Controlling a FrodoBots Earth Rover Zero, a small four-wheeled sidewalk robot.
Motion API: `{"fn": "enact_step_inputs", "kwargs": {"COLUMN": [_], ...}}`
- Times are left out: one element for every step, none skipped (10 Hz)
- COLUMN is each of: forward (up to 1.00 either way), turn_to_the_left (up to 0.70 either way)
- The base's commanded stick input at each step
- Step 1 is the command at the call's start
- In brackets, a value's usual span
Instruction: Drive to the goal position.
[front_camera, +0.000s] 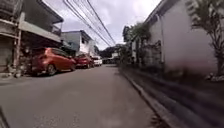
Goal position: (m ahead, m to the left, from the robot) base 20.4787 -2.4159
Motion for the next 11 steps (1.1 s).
{"fn": "enact_step_inputs", "kwargs": {"forward": [0.70, 0.70, 0.70, 0.70, 0.70, 0.70, 0.70, 0.70, 0.70, 0.70, 0.70], "turn_to_the_left": [0.00, 0.00, 0.00, 0.00, 0.00, 0.00, 0.00, 0.00, 0.00, 0.00, 0.00]}}
